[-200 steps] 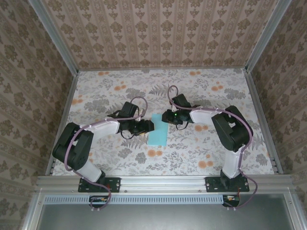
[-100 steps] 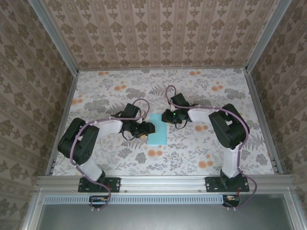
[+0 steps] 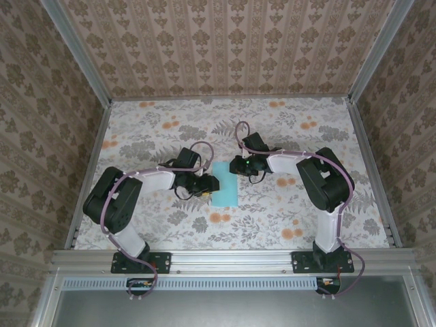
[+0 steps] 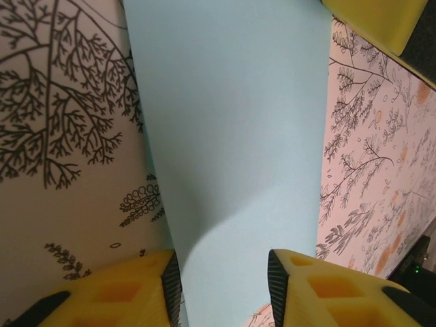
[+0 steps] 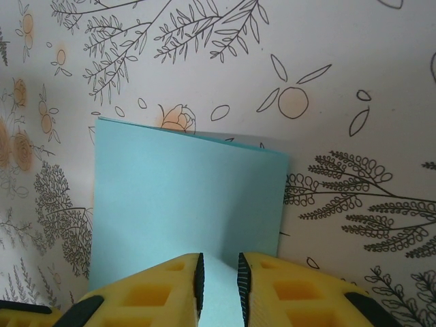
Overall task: Fold a paper plane with a square sheet of paper (fold left side to right side)
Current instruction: Third fold the triangle at the center of the table.
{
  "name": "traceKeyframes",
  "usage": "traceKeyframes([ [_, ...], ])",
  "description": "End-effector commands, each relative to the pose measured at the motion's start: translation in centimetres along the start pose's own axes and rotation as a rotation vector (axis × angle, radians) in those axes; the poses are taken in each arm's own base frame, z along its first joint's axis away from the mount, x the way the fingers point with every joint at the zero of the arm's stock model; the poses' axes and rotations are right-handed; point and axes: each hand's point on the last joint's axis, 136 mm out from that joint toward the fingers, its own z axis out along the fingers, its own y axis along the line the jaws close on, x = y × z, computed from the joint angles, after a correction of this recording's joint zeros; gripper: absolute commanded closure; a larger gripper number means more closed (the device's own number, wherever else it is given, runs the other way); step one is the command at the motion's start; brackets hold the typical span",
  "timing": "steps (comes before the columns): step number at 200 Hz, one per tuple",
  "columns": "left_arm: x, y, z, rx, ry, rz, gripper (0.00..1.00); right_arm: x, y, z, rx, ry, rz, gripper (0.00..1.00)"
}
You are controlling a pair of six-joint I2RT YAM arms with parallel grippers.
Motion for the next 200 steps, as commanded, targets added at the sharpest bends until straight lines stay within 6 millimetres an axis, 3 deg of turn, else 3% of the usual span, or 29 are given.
traceKeyframes([
  [1, 0.0, -0.2, 0.0, -0.002, 0.005, -0.008, 0.66, 1.9, -1.4, 0.9, 0.047, 0.071, 0.005, 0.76],
  [44, 0.2, -0.4, -0.6, 0.000, -0.011, -0.014, 0.79, 1.9, -1.4, 0.8, 0.043, 0.064, -0.001, 0.75],
  [76, 0.3, -1.0, -0.9, 0.023, -0.028, -0.042, 0.86, 0.9, -0.3, 0.1, 0.004, 0.016, -0.025, 0.71],
  [132, 0.5, -1.8, -1.4, 0.054, -0.049, -0.112, 0.94, -1.1, 2.4, -4.2, -0.044, -0.111, -0.160, 0.57],
  [162, 0.4, -2.3, -1.4, 0.082, -0.060, -0.138, 0.94, 0.1, 2.8, -7.0, -0.043, -0.159, -0.239, 0.54],
  [200, 0.4, -2.7, -1.3, 0.101, -0.050, -0.154, 0.95, 4.0, 3.6, -10.1, 0.004, -0.225, -0.385, 0.51],
])
